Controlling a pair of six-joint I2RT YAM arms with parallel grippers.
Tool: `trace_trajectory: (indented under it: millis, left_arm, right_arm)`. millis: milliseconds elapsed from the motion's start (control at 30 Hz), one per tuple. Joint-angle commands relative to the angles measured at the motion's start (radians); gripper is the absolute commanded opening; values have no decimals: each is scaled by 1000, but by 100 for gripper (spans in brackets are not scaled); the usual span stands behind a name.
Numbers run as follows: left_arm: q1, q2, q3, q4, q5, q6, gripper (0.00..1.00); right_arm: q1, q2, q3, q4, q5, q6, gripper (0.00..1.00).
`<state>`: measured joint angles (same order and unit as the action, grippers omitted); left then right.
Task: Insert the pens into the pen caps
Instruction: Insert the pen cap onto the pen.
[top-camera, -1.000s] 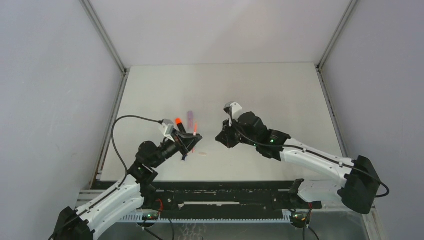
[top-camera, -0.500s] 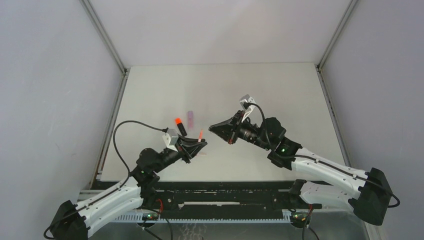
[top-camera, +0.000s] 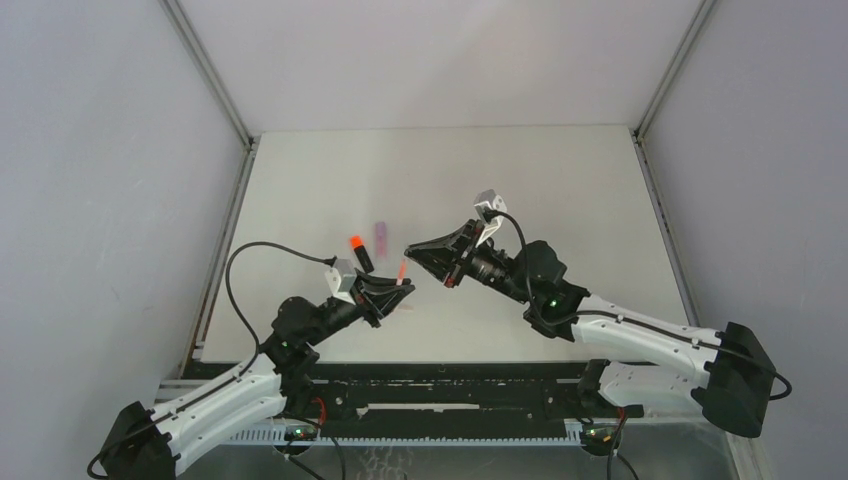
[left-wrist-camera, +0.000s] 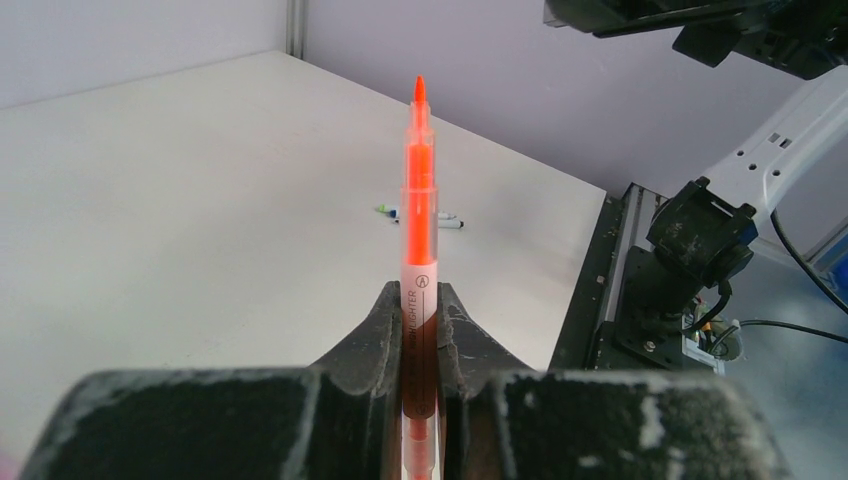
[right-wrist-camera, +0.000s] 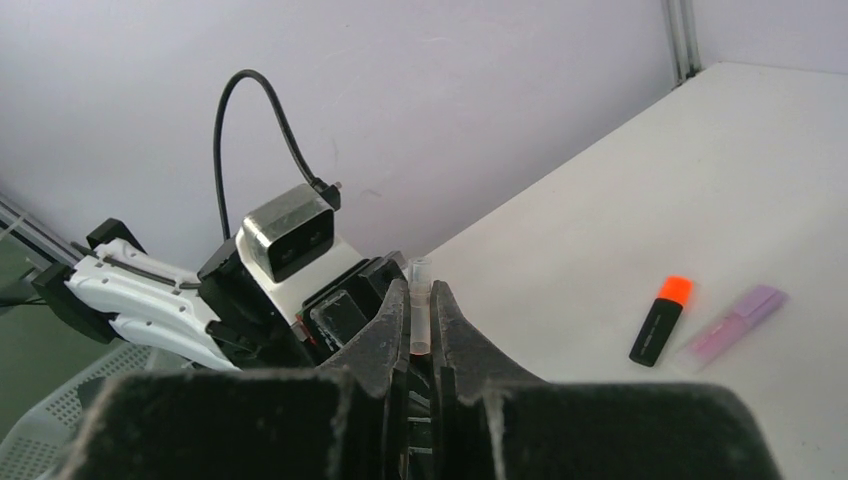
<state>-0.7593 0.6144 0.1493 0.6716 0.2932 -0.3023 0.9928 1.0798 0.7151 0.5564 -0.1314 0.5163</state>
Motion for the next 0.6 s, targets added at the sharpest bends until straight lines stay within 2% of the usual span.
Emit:
trace_trajectory:
  millis: [0, 567]
  left_arm:
    - [-6, -13, 7, 32, 15, 25, 0]
    - [-6, -19, 7, 31, 18, 24, 0]
  right_arm:
    - [8, 17, 3, 82, 31, -25, 0]
    - [10, 74, 4, 115, 41, -14, 0]
